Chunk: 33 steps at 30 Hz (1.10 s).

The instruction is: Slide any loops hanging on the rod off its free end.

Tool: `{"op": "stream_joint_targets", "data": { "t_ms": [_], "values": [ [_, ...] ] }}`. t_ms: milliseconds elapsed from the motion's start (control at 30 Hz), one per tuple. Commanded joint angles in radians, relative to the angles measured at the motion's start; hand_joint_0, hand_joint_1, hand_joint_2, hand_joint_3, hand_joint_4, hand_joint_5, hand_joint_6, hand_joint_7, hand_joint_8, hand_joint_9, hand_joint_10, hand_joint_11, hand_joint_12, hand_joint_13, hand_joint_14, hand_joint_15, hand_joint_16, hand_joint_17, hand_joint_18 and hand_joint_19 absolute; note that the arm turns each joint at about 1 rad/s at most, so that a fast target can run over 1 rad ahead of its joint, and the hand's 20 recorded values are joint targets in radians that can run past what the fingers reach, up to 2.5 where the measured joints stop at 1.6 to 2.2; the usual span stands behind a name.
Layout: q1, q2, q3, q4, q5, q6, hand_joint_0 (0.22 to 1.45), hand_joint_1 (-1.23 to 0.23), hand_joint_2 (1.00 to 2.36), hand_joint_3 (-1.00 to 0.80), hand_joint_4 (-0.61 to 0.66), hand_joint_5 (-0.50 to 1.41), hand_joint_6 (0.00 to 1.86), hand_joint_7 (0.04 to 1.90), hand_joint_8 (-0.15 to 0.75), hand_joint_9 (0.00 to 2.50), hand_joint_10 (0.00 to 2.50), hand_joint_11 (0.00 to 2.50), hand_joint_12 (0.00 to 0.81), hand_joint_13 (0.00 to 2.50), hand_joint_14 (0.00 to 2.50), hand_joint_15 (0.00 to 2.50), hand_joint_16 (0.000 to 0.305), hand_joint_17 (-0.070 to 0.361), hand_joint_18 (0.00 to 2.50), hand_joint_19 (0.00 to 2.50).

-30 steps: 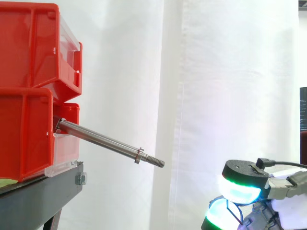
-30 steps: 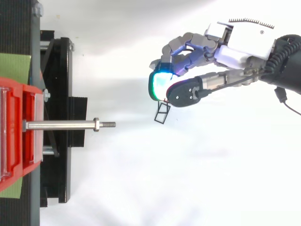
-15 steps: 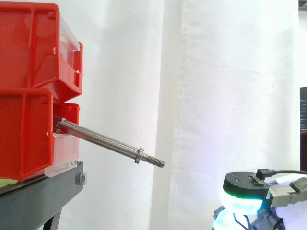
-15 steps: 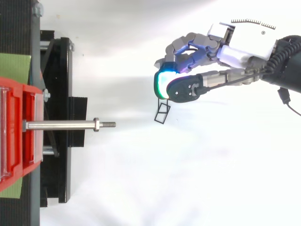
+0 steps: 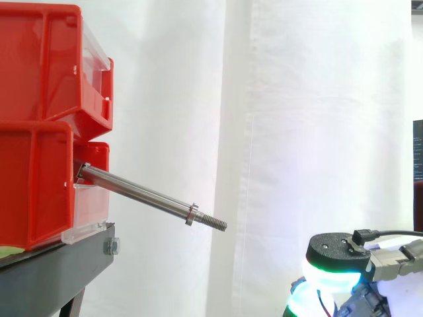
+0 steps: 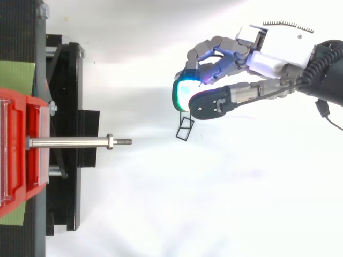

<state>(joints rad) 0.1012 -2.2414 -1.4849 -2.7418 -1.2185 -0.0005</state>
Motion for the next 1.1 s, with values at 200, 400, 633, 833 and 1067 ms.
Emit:
{"op": "stream_joint_targets", "data": {
  "t_ms": [200, 400, 633, 833, 1067],
  "values": [
    [0.002, -0.001, 0.0, 0.002, 0.001, 0.002, 0.63, -0.8, 1.01, -0.21, -0.01, -0.12, 0.9, 1.08, 0.296, 0.84, 0.0, 0.11, 0.337, 0.48, 0.0, 0.0, 0.047, 0.106, 0.51, 0.17],
    [0.002, 0.0, 0.0, -0.001, 0.002, 0.051, 0.64, -0.8, 1.01, -0.21, 0.01, -0.13, 0.91, 1.05, 0.291, 0.85, 0.0, 0.12, 0.326, 0.48, 0.0, 0.0, 0.044, 0.099, 0.49, 0.15],
    [0.002, 0.0, 0.0, -0.065, -0.006, 0.154, 0.63, -0.78, 1.02, -0.21, 0.06, -0.12, 0.91, 1.04, 0.297, 0.84, 0.0, 0.12, 0.29, 0.43, 0.0, 0.0, 0.045, 0.101, 0.5, 0.16],
    [0.003, 0.0, 0.0, -0.102, -0.004, 0.152, 0.63, -0.77, 1.02, -0.2, 0.09, -0.12, 0.91, 1.04, 0.328, 0.81, 0.0, 0.04, 0.231, 0.42, 0.0, 0.0, 0.043, 0.097, 0.55, 0.14],
    [0.002, 0.0, 0.0, -0.068, -0.004, 0.146, 0.64, -0.77, 1.02, -0.19, 0.1, -0.12, 0.91, 1.05, 0.363, 0.83, 0.0, 0.14, 0.268, 0.6, 0.0, 0.09, 0.04, 0.09, 0.7, 0.15]
  ]
}}
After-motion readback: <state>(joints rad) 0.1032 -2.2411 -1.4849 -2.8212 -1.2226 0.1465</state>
